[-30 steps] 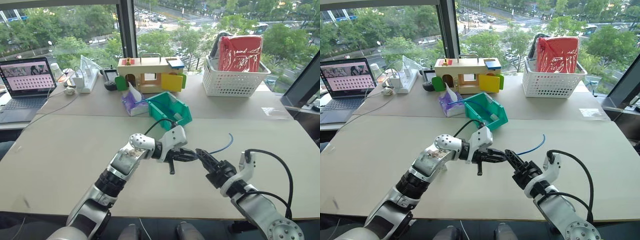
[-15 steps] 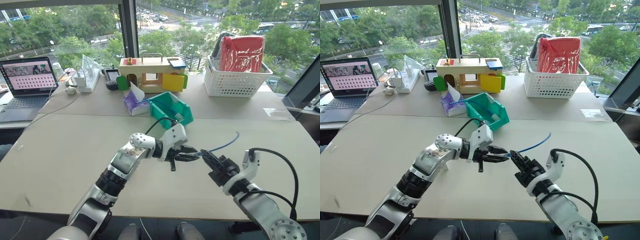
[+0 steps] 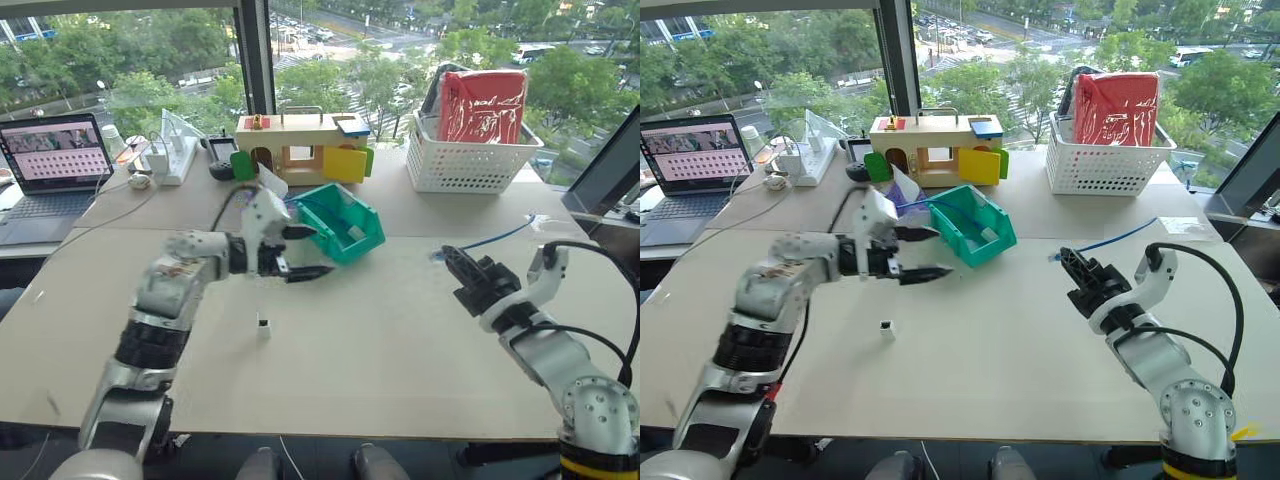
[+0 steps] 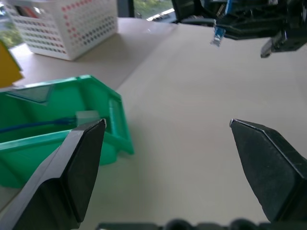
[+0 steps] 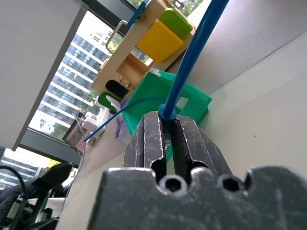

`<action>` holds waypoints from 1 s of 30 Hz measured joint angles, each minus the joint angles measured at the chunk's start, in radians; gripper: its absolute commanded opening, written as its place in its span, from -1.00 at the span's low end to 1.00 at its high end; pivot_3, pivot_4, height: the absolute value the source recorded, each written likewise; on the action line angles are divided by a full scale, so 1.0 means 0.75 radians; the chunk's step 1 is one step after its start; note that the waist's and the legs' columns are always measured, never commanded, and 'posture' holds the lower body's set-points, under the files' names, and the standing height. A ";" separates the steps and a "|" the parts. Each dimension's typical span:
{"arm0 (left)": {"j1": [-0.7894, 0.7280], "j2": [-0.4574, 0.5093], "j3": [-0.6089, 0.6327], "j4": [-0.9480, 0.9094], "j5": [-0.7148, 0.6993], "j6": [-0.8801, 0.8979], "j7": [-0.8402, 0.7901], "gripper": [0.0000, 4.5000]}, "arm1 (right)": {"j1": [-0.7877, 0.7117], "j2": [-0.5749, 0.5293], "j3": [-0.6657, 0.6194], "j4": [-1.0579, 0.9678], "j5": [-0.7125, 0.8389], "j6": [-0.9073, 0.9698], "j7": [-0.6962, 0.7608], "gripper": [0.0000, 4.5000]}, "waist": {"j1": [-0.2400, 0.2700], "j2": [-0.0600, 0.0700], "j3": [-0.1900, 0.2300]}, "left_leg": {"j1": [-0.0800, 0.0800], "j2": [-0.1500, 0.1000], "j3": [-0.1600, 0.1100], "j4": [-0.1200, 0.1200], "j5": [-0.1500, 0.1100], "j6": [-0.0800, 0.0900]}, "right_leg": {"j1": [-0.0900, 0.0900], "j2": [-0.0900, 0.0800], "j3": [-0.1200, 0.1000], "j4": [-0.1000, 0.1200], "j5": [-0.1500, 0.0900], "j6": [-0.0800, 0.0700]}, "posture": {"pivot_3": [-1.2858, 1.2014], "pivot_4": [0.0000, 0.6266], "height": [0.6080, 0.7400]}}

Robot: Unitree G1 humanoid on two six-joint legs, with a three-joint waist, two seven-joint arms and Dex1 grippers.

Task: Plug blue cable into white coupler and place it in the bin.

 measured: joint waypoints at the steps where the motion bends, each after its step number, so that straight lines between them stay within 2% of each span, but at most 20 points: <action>1: 0.082 0.024 0.127 -0.080 -0.111 0.082 0.019 0.99 | -0.057 -0.005 0.017 0.056 -0.013 0.021 0.030 -1.00 | -0.004 0.000 0.000 | 0.000 0.001 0.001 0.000 0.000 0.000 | 0.000 0.000 0.001 0.000 0.000 0.000 | 0.03 -0.52 0.99; 5: 0.245 0.086 0.322 -0.230 -0.328 0.234 0.022 0.99 | -0.135 -0.010 0.024 0.170 -0.055 0.058 0.082 -1.00 | 0.004 -0.001 0.001 | -0.001 0.000 0.000 0.000 0.000 0.000 | 0.000 -0.001 -0.001 0.000 0.002 -0.004 | 0.03 -0.52 0.99; 7: 0.391 0.132 0.416 -0.330 -0.394 0.264 0.021 0.99 | -0.193 -0.008 0.047 0.235 -0.083 0.081 0.122 -1.00 | -0.002 -0.001 0.001 | 0.000 0.000 0.002 0.000 0.000 0.000 | 0.000 -0.002 0.000 -0.001 0.003 -0.006 | 0.03 -0.52 0.99; 9: 0.639 0.147 0.521 -0.457 -0.434 0.282 0.038 0.99 | -0.272 -0.011 0.052 0.335 -0.125 0.106 0.174 -1.00 | -0.013 0.000 0.002 | 0.001 0.001 0.006 -0.001 -0.001 0.000 | 0.000 -0.005 0.002 -0.001 0.005 -0.008 | 0.03 -0.52 0.99; 12: 0.929 0.031 0.591 -0.577 -0.442 0.270 0.128 0.99 | -0.366 0.006 0.048 0.451 -0.174 0.116 0.236 -1.00 | -0.015 -0.002 0.003 | 0.002 0.001 0.005 0.000 -0.001 0.000 | 0.001 -0.006 0.001 -0.001 0.005 -0.008 | 0.03 -0.52 0.99; 13: 1.029 -0.044 0.588 -0.633 -0.448 0.242 0.165 0.99 | -0.393 0.019 0.050 0.484 -0.199 0.116 0.263 -1.00 | -0.009 -0.002 0.003 | 0.002 0.001 0.005 0.000 -0.001 0.000 | 0.002 -0.006 0.001 -0.001 0.005 -0.008 | 0.03 -0.52 0.99; 16: 1.216 -0.189 0.486 -0.737 -0.417 0.157 0.244 0.99 | -0.422 0.051 0.053 0.535 -0.248 0.125 0.304 -1.00 | 0.008 -0.002 0.003 | 0.002 0.001 0.007 0.000 0.000 0.000 | 0.002 -0.008 0.000 -0.001 0.005 -0.008 | 0.03 -0.52 0.99; 21: 1.262 -0.243 0.330 -0.786 -0.311 0.040 0.371 0.99 | -0.432 0.072 0.043 0.546 -0.296 0.156 0.323 -1.00 | 0.006 -0.002 0.003 | 0.002 0.001 0.011 0.000 0.000 0.000 | 0.002 -0.007 0.000 -0.001 0.006 -0.008 | 0.03 -0.52 0.99; 23: 1.267 -0.215 0.178 -0.792 -0.160 0.013 0.458 0.99 | -0.432 0.072 0.026 0.544 -0.306 0.167 0.323 -1.00 | 0.002 -0.001 0.003 | 0.002 0.000 0.011 0.000 0.000 0.000 | 0.001 -0.007 0.001 -0.001 0.005 -0.008 | 0.03 -0.52 0.99; 26: 1.173 -0.296 0.060 -0.779 -0.037 0.046 0.665 0.99 | -0.428 0.072 -0.011 0.535 -0.309 0.174 0.315 -1.00 | 0.003 -0.002 0.003 | 0.001 0.000 0.011 0.000 0.000 0.000 | 0.001 -0.007 0.000 -0.001 0.006 -0.007 | 0.03 -0.52 0.99; 30: 0.997 -0.309 -0.024 -0.770 -0.034 0.227 0.800 0.99 | -0.400 0.086 -0.039 0.470 -0.305 0.199 0.287 -1.00 | 0.001 -0.001 0.003 | 0.001 0.000 0.010 0.000 0.000 0.000 | 0.001 -0.006 0.000 0.000 0.005 -0.006 | 0.03 -0.52 0.99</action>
